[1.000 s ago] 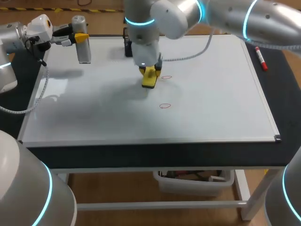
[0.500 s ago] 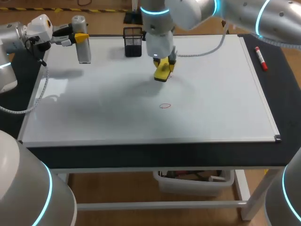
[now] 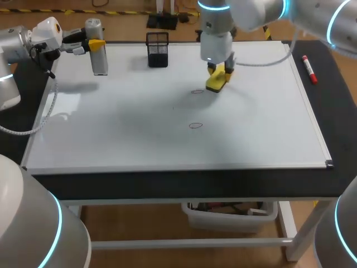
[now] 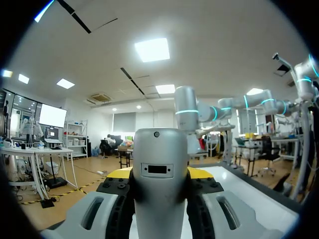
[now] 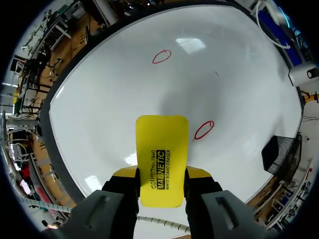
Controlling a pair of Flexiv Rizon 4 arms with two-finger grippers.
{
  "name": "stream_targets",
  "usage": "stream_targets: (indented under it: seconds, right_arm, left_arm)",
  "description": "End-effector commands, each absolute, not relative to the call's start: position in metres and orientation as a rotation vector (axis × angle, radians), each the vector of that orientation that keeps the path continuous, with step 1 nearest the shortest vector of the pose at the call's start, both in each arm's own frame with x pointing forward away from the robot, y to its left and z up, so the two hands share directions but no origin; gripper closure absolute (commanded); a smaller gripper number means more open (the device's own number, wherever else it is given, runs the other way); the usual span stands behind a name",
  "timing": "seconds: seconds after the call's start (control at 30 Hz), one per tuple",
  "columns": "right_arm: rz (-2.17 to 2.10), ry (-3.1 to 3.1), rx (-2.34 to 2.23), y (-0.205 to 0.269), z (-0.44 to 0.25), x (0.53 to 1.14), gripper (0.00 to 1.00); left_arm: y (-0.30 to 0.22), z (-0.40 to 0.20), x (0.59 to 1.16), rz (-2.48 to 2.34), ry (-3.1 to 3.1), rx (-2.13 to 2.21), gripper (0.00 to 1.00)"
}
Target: Pick up the inspection probe, press it on each red-marked spot on the whiteboard one by one, put down the probe, pick up the eraser, and wipe off all the red marks.
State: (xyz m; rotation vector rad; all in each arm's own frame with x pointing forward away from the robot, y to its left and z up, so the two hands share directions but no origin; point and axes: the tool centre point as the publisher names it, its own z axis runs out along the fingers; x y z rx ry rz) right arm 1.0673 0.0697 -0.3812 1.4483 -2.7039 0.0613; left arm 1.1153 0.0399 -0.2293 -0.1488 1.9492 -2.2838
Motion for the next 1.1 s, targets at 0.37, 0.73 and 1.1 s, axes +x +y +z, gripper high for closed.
stream_targets:
  seconds: [0.37,0.73,1.1]
  right_arm:
    - [-0.012,-2.848,1.205,-0.014,-0.385,1.059,1.00]
    - [-0.026,-2.912,1.035,-0.062,-0.382,1.045,1.00]
    - [-0.045,-2.933,0.975,-0.078,-0.380,1.045,1.00]
  left_arm:
    - [0.039,-0.227,1.113,-2.276,1.949,-0.155,1.00]
    - [0.039,-0.227,1.113,-2.276,1.949,-0.155,1.00]
    - [0.039,-0.227,1.113,-2.276,1.949,-0.155,1.00]
